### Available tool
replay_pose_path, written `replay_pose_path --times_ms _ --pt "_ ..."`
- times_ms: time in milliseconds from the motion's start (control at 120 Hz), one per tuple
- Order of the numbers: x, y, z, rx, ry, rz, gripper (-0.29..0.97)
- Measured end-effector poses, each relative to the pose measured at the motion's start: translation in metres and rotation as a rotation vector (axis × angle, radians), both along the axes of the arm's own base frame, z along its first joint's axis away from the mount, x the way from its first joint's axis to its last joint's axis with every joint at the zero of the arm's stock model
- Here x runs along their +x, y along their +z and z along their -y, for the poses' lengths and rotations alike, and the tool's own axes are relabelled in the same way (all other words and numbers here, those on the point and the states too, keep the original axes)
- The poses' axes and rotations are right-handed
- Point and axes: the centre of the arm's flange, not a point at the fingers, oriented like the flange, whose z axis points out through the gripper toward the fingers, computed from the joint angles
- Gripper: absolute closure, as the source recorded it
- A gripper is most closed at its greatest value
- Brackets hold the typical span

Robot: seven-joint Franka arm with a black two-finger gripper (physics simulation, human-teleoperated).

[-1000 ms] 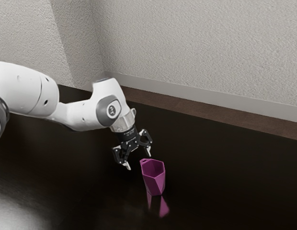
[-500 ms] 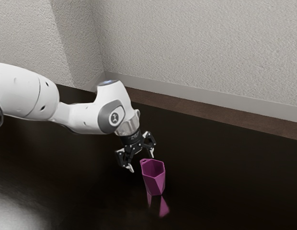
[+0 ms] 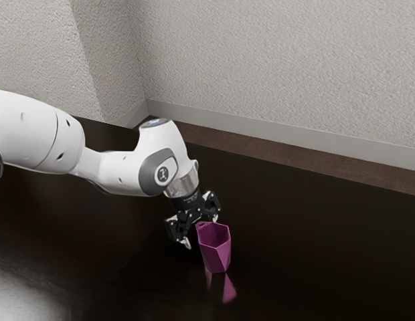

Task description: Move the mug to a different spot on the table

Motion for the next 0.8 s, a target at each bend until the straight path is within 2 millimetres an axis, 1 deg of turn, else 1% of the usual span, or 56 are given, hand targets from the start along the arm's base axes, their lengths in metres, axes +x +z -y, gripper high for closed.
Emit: replay_pose_path --times_ms 83,167,300,458,617,800 --pt "-0.001 0.0 0.005 -0.002 -0.002 0.002 0.06" --pt "-0.001 0.0 0.006 -0.002 0.004 0.003 0.12" --pt "-0.001 0.0 0.006 0.001 0.009 0.002 0.26" --pt "-0.001 0.0 0.006 0.012 0.004 0.001 0.46" --pt "-0.001 0.004 0.006 0.016 0.004 0.002 0.53" --pt "-0.001 0.026 0.008 0.01 -0.007 -0.013 0.57"
